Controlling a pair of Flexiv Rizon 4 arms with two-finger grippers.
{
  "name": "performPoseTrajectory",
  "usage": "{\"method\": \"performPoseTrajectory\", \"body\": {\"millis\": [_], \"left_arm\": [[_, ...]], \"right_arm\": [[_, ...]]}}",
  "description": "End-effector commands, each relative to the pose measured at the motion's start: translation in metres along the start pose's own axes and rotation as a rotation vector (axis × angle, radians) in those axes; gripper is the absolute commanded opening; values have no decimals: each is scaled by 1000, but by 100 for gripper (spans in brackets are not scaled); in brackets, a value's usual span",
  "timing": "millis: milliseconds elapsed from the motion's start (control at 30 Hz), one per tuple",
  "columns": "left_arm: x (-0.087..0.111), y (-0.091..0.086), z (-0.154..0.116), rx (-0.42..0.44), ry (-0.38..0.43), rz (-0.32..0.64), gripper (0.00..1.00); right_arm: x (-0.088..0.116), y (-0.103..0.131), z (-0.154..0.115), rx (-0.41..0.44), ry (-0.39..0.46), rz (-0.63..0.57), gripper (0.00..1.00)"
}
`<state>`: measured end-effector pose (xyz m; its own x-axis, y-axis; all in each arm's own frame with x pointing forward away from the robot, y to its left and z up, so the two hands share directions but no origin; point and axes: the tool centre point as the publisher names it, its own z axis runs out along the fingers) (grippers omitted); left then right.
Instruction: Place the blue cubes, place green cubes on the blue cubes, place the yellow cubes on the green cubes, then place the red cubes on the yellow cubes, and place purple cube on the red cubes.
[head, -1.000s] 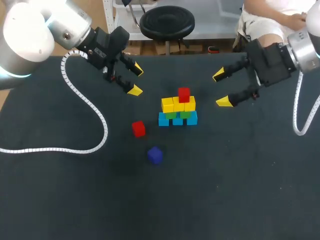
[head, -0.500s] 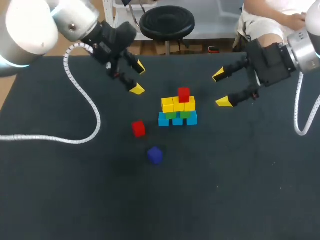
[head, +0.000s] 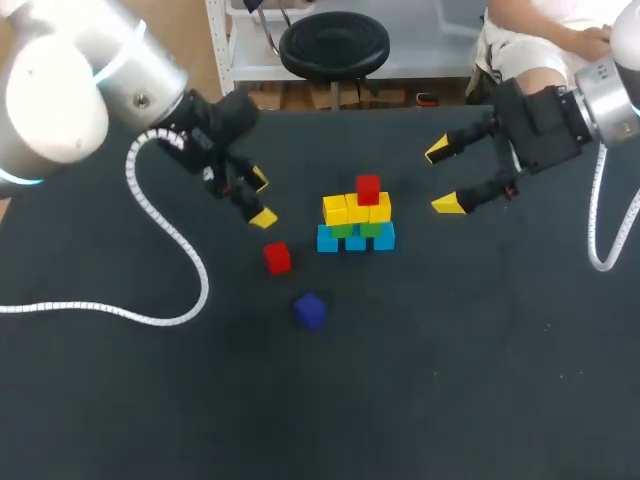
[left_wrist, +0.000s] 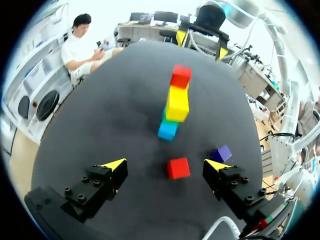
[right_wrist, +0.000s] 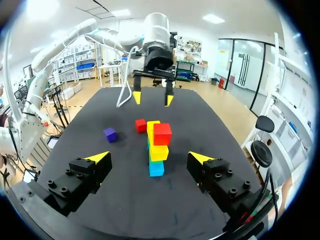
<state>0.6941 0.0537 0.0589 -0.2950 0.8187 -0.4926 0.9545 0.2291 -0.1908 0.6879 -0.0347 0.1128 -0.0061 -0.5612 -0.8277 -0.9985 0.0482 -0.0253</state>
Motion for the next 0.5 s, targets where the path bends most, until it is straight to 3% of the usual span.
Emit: {"method": "performPoseTrajectory", "body": {"millis": [33,300,500], "left_arm": [[16,-22,0,-92,2,-43,100],[37,-50,14,-164,-13,-99,100],[44,-55,24,-219,-1,-85,100]], "right_arm": [[0,1,0,2,-1,-1,100],[0,1,0,2,-1,-1,100],[0,1,0,2,-1,-1,100]]}}
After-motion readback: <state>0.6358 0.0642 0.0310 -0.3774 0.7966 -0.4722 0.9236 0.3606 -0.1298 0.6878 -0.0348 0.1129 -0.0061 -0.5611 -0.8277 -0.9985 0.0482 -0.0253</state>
